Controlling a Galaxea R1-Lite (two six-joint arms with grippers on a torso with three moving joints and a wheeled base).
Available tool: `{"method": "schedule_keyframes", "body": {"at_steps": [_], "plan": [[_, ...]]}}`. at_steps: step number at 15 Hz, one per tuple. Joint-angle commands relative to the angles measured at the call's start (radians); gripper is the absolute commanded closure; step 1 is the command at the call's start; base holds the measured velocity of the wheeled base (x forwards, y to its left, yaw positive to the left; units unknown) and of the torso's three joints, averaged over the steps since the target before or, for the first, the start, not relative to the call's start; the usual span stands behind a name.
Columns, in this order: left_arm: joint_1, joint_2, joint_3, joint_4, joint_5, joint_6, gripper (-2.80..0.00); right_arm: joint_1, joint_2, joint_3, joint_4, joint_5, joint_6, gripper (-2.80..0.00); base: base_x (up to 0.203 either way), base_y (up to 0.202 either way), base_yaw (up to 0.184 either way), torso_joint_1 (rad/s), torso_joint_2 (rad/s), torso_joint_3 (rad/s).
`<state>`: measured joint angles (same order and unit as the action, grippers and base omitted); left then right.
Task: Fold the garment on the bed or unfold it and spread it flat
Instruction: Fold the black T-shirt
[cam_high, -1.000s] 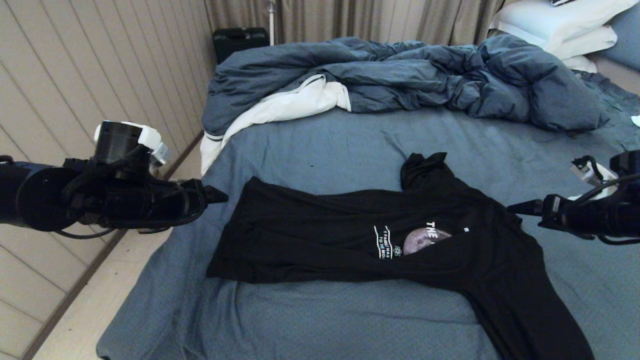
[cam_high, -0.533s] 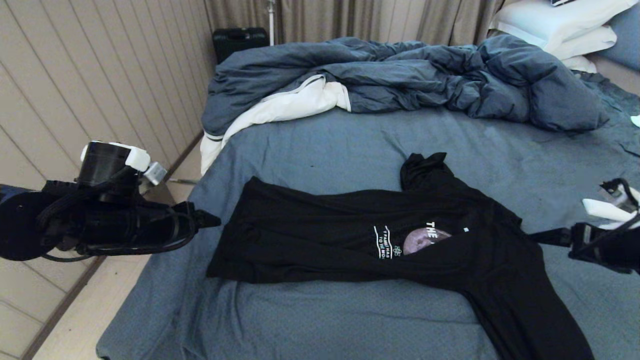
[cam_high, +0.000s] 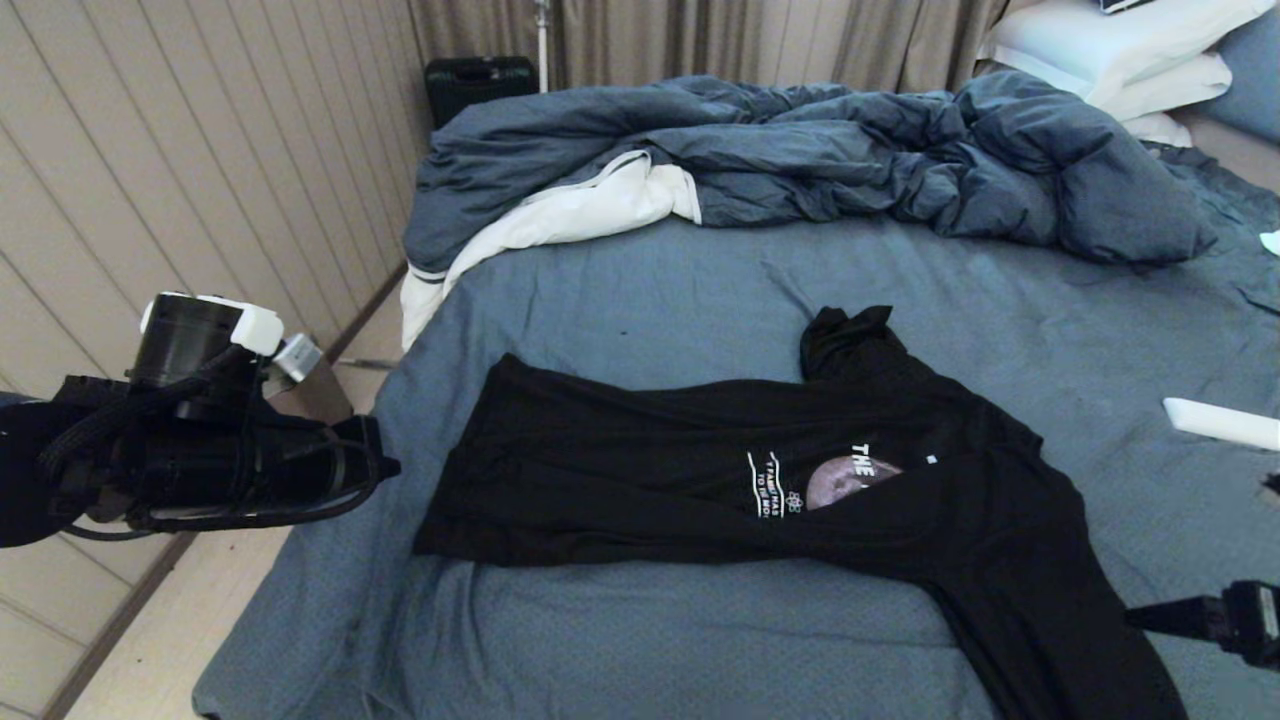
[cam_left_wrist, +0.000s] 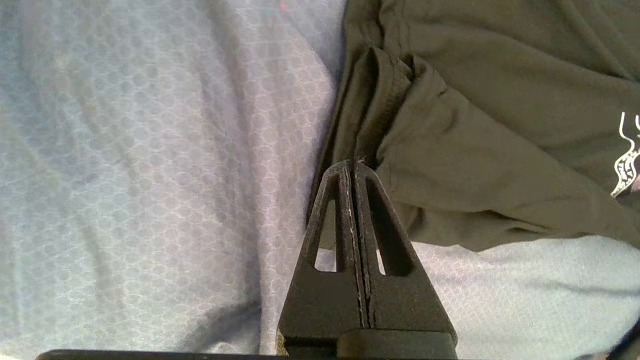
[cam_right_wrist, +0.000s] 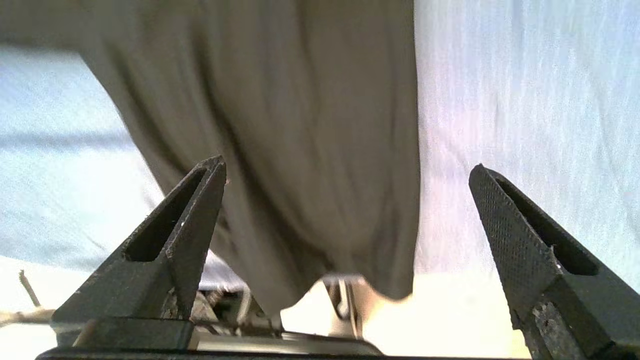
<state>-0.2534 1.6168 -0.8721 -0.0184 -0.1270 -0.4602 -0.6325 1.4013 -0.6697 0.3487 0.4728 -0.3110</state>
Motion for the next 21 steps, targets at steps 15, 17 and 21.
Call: {"method": "schedule_keyframes", "body": {"at_steps": [15, 17, 21], "plan": [[-0.002, 0.021, -0.007, -0.002, -0.005, -0.005, 0.00, -0.040, 0.074, 0.285, -0.184, 0.001, -0.028, 0.00, 0.000, 0.000, 0.000, 0.000, 0.00, 0.000], [-0.003, 0.026, -0.005, -0.002, -0.005, -0.005, 0.00, -0.038, 0.068, 0.297, -0.195, 0.001, -0.028, 0.00, 0.000, 0.000, 0.000, 0.000, 0.00, 0.000], [-0.003, 0.028, -0.005, -0.002, -0.005, -0.006, 0.00, -0.041, 0.035, 0.295, -0.193, 0.004, -0.028, 0.00, 0.000, 0.000, 0.000, 0.000, 0.00, 0.000]]}}
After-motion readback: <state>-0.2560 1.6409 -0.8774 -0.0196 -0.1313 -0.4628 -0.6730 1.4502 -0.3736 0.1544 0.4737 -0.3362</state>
